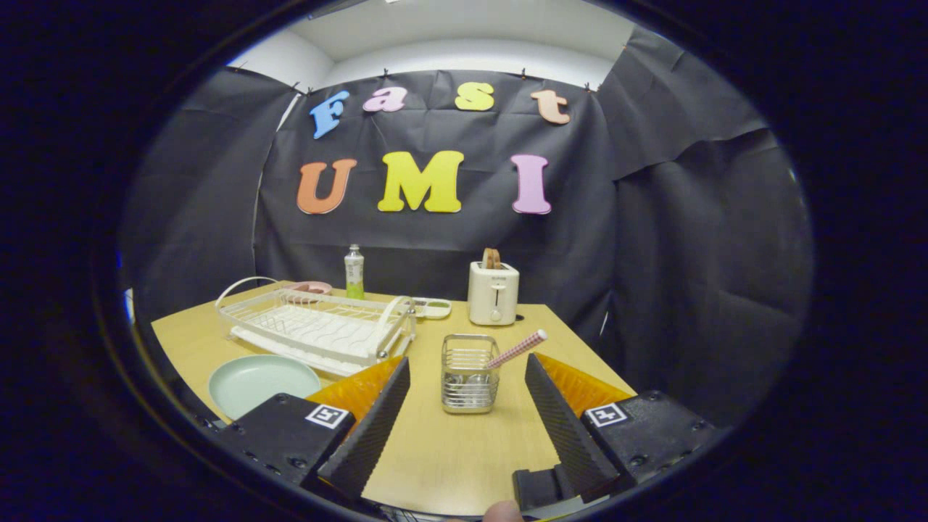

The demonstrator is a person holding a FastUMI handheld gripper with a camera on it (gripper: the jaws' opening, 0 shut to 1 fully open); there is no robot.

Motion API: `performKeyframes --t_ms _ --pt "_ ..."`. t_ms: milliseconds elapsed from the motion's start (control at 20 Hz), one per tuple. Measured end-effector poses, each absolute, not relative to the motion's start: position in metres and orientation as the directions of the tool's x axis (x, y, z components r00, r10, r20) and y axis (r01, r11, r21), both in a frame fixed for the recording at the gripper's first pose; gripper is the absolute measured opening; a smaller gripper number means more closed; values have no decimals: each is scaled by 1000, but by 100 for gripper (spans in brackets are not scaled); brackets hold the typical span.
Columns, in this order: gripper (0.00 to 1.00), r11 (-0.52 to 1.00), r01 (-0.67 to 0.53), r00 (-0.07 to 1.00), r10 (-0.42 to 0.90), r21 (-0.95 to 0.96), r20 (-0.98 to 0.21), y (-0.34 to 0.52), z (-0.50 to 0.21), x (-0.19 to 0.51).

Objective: Take the plate from the dish rack, then take the spoon from the basket and place it into the plate.

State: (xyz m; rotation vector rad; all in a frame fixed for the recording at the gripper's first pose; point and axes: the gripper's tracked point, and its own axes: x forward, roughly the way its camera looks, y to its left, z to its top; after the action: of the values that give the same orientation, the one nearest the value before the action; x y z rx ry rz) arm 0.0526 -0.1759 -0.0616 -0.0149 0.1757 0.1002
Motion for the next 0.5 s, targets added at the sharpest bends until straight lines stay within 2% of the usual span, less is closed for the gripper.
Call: performKeyframes --t_ms 200,450,500 --pt "100 990 -111 972 126 87 -198 -189 -72 93" --pt "82 981 -117 956 154 157 -250 -194 -85 142" --pt "76 978 -124 952 165 165 -260 -193 -89 147"
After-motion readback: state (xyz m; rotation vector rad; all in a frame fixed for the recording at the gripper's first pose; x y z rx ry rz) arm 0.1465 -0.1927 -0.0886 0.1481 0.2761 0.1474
